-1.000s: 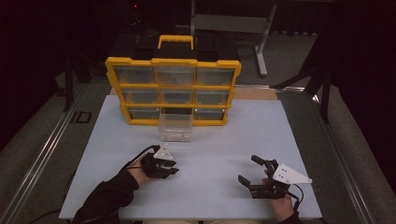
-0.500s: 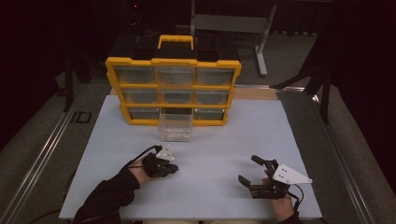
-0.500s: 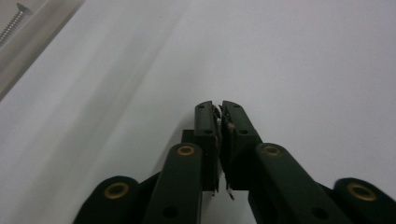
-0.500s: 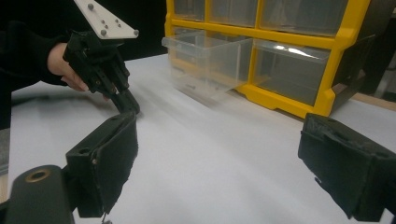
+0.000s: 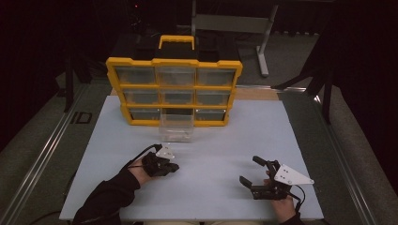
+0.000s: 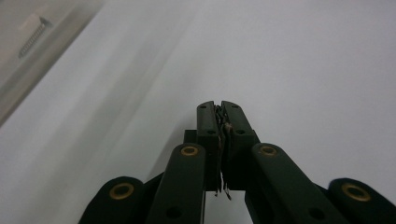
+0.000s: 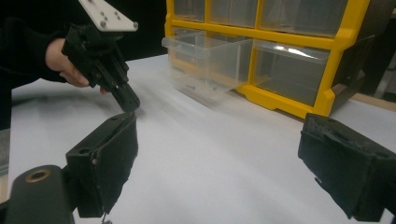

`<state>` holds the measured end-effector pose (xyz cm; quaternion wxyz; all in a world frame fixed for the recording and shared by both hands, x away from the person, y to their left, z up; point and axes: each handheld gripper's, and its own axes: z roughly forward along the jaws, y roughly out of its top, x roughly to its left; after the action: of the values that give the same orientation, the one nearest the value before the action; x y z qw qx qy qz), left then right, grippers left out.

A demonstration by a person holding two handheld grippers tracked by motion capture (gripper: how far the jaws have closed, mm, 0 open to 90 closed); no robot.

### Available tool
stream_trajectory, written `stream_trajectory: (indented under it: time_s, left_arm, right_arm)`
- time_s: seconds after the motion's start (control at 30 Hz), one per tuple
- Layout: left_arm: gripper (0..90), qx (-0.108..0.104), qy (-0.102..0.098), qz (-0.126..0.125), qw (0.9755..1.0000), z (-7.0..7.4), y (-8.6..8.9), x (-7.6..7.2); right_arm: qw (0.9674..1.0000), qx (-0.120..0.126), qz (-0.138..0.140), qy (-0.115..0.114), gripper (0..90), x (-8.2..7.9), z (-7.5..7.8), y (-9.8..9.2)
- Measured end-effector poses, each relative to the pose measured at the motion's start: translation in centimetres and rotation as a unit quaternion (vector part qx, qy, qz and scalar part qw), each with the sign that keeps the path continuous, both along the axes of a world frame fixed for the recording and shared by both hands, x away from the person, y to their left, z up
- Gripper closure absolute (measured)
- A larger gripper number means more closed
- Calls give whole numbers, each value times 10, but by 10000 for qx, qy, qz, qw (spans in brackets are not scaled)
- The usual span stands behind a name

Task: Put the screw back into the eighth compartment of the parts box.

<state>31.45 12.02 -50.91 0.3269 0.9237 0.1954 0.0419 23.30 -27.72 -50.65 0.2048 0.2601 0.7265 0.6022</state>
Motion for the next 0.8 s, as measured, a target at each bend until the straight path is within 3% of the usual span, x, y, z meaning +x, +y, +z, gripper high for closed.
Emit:
stream_trajectory:
  time_s: [0.17,0.4,0.67,0.8]
  left_arm:
    - [875,-98,-30,102,9999,13,2,2]
    - [875,-399,-174,204,9988,35,5,4]
    - [875,-523,-316,289,9977,63,8,10]
    - [875,-617,-384,461,9963,76,8,15]
  right_arm:
    - [10000,3,7,-16,120,0,0,0]
    - [10000,5,10,-4,120,0,0,0]
    - [10000,5,11,-2,120,0,0,0]
    - [10000,-3,15,6,121,0,0,1]
